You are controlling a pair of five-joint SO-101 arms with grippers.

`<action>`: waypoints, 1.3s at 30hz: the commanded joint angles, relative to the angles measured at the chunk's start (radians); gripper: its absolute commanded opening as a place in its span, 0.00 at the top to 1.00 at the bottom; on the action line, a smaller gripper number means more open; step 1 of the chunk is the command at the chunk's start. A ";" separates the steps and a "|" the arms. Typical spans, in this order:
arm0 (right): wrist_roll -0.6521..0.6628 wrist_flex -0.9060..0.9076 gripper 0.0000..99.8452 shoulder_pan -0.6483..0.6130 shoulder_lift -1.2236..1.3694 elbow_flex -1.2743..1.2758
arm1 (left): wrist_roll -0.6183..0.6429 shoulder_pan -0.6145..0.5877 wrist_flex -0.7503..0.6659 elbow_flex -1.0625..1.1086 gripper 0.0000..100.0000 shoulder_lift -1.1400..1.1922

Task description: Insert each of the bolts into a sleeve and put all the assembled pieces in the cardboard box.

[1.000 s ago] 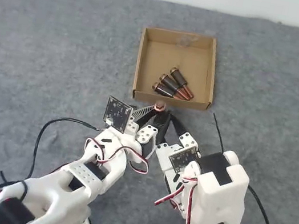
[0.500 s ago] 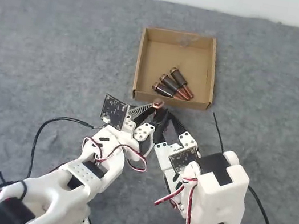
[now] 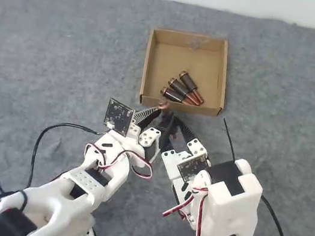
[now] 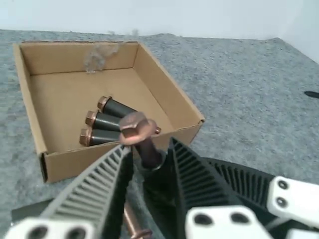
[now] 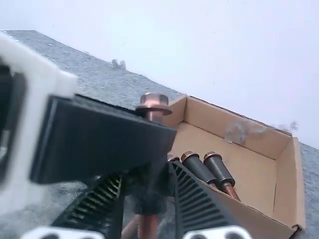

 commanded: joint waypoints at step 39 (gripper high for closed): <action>-0.011 -0.024 0.99 0.042 -0.061 -0.054 | 0.048 -0.077 -0.298 0.021 0.90 0.006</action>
